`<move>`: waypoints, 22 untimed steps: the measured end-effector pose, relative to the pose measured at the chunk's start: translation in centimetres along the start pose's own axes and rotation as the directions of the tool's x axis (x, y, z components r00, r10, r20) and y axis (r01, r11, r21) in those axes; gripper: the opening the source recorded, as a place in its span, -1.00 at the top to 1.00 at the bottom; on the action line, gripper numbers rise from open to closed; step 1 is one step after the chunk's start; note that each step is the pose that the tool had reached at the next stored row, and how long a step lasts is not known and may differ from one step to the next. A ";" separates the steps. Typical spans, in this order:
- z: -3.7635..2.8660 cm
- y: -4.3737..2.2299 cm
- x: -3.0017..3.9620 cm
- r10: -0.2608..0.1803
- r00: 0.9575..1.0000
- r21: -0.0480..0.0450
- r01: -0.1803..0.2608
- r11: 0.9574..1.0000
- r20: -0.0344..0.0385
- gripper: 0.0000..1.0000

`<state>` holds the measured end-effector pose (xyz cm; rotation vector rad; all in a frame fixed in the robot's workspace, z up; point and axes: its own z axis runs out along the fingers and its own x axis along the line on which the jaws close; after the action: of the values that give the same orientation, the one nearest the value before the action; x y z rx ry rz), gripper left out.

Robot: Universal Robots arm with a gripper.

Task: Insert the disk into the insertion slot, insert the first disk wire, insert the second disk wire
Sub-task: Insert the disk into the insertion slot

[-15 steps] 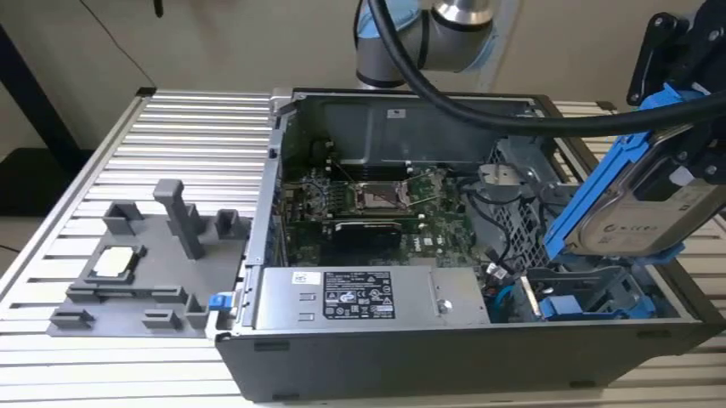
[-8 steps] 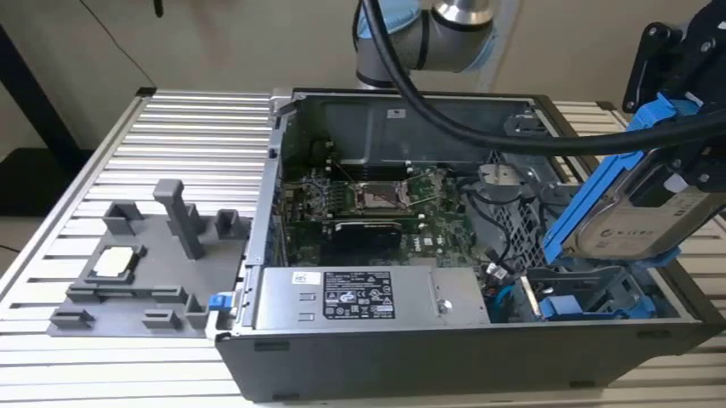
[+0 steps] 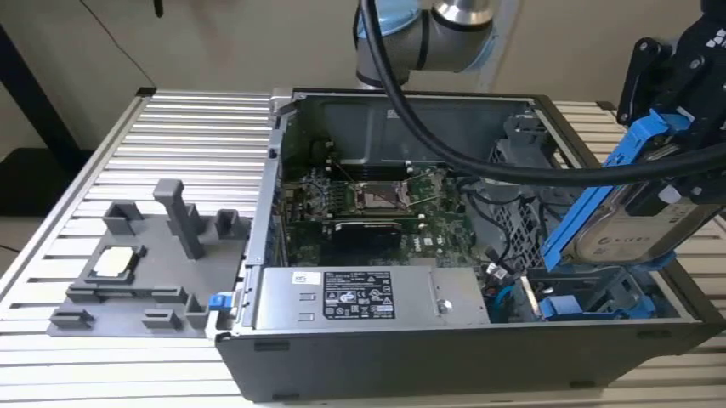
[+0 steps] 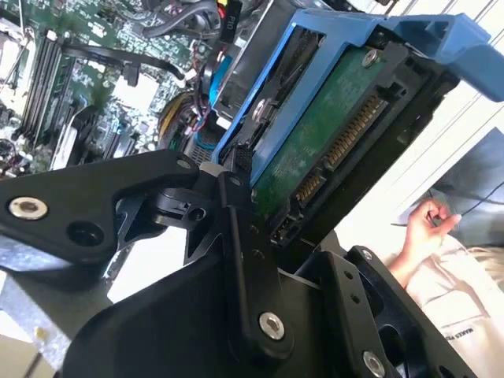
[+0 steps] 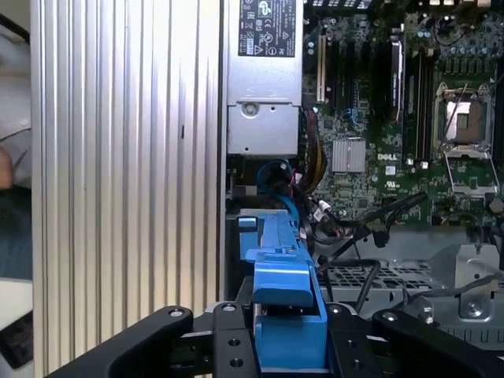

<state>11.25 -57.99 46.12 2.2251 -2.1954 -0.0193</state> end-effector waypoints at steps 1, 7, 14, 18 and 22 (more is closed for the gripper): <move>0.18 0.00 0.00 -0.001 1.000 0.000 0.001 1.000 0.000 0.34; 1.26 -0.08 0.03 -0.001 1.000 0.000 0.001 1.000 0.004 0.34; 2.18 -0.23 0.03 0.000 1.000 0.000 0.000 1.000 0.014 0.34; 2.64 -0.27 0.03 0.005 1.000 0.000 -0.005 1.000 0.025 0.34; 2.93 -0.36 0.04 0.008 0.999 0.000 -0.008 1.000 0.032 0.34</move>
<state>11.54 -58.03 43.19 2.2313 -2.2204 -0.0551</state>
